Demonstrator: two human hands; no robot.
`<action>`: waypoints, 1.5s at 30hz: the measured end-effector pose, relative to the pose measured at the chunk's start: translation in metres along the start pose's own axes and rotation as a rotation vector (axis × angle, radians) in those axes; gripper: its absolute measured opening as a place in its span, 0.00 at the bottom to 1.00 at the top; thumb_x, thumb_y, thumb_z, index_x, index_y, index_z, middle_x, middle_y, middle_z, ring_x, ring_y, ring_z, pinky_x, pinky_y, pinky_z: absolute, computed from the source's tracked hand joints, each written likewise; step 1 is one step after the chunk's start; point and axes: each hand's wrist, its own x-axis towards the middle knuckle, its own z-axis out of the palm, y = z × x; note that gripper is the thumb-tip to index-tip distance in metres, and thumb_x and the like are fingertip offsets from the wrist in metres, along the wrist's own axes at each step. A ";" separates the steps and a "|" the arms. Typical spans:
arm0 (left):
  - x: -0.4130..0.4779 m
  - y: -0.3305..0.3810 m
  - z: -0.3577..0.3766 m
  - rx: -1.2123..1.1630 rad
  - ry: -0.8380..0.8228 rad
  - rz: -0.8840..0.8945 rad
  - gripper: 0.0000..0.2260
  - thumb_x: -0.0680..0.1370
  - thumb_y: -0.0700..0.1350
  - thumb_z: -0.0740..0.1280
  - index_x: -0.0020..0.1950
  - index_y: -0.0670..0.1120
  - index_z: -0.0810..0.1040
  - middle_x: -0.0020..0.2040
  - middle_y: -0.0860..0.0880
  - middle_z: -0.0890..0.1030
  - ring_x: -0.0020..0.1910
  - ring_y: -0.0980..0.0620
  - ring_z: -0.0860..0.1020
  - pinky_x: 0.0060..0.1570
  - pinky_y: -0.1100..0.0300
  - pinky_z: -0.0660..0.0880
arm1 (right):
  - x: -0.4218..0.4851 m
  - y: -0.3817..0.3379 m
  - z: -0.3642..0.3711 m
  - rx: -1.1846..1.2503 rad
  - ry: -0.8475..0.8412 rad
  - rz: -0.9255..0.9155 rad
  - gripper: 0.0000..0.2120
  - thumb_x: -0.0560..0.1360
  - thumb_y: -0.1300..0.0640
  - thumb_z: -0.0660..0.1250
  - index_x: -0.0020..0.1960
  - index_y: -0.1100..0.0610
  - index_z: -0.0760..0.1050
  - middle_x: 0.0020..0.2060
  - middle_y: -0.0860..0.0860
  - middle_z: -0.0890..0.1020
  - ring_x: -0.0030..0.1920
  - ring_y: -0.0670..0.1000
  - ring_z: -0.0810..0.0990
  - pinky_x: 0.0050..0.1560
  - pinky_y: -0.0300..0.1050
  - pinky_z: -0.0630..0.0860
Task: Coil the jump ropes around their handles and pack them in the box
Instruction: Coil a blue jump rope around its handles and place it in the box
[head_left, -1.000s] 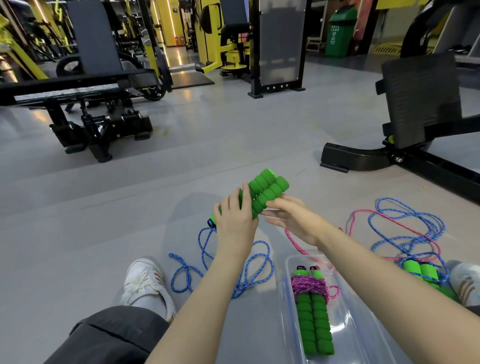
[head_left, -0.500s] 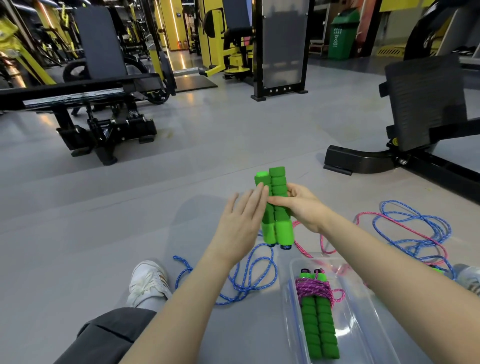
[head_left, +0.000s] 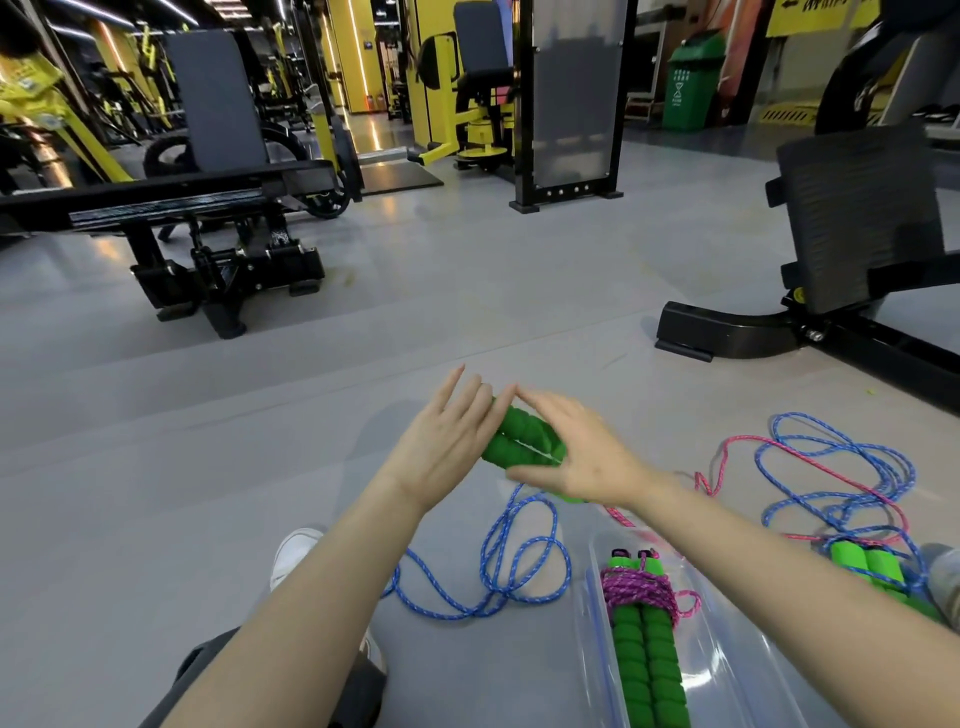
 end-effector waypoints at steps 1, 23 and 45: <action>0.001 -0.001 0.000 -0.029 0.006 -0.051 0.27 0.74 0.39 0.57 0.73 0.36 0.57 0.51 0.42 0.76 0.57 0.42 0.72 0.70 0.44 0.55 | -0.005 0.006 0.005 -0.271 0.067 -0.100 0.44 0.65 0.36 0.67 0.74 0.53 0.57 0.68 0.54 0.71 0.66 0.54 0.70 0.67 0.52 0.67; -0.018 -0.026 0.004 -0.262 0.156 0.384 0.27 0.78 0.46 0.65 0.75 0.50 0.60 0.69 0.36 0.65 0.58 0.34 0.72 0.59 0.43 0.71 | 0.004 0.011 -0.027 -0.467 0.021 -0.296 0.29 0.66 0.48 0.52 0.63 0.59 0.70 0.48 0.55 0.75 0.46 0.58 0.74 0.45 0.50 0.70; -0.012 0.001 -0.008 -0.280 0.322 0.346 0.20 0.80 0.35 0.56 0.72 0.44 0.67 0.67 0.44 0.69 0.57 0.32 0.74 0.47 0.46 0.73 | -0.008 0.020 -0.044 -0.444 -0.033 -0.355 0.28 0.65 0.52 0.57 0.64 0.55 0.67 0.49 0.54 0.76 0.46 0.58 0.76 0.46 0.52 0.75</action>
